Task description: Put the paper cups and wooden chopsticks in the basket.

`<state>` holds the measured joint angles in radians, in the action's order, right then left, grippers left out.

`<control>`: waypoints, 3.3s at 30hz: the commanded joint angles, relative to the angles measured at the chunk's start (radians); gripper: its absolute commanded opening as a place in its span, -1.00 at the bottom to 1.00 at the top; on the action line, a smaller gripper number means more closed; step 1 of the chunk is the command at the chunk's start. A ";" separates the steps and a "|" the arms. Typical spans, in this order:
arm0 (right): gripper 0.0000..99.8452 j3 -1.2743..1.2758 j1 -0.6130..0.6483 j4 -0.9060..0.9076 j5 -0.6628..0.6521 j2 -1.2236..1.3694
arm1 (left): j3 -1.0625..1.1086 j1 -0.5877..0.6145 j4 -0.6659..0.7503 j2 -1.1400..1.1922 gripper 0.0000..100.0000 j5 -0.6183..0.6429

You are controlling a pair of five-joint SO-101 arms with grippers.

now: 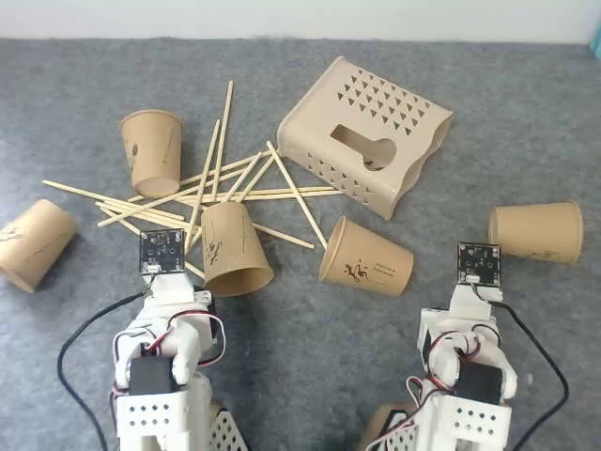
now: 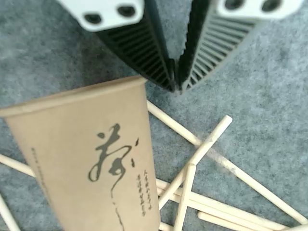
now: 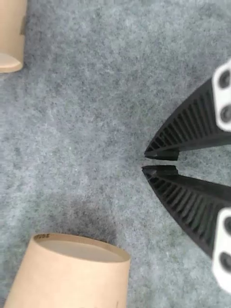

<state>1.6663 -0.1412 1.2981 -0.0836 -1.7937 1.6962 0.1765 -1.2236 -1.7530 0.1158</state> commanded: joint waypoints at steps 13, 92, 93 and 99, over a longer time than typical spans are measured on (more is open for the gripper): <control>-0.93 0.017 -0.010 0.001 -0.009 -0.019 | -0.012 -0.008 0.002 -0.015 -0.97 -0.008; -0.76 -0.035 -0.401 -0.027 -0.293 -0.019 | -1.514 -0.709 -0.121 1.343 -0.71 0.290; -0.73 -0.035 -0.404 -0.033 -0.279 -0.019 | -1.515 -0.730 -0.089 1.376 -0.71 0.290; -0.69 -0.029 -0.404 -0.047 -0.256 -0.019 | -1.575 -0.767 0.081 1.565 -0.48 0.262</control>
<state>1.6632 -0.5340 1.2735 -0.3583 -1.7937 0.1972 -0.5785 -1.2344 -0.2447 0.3874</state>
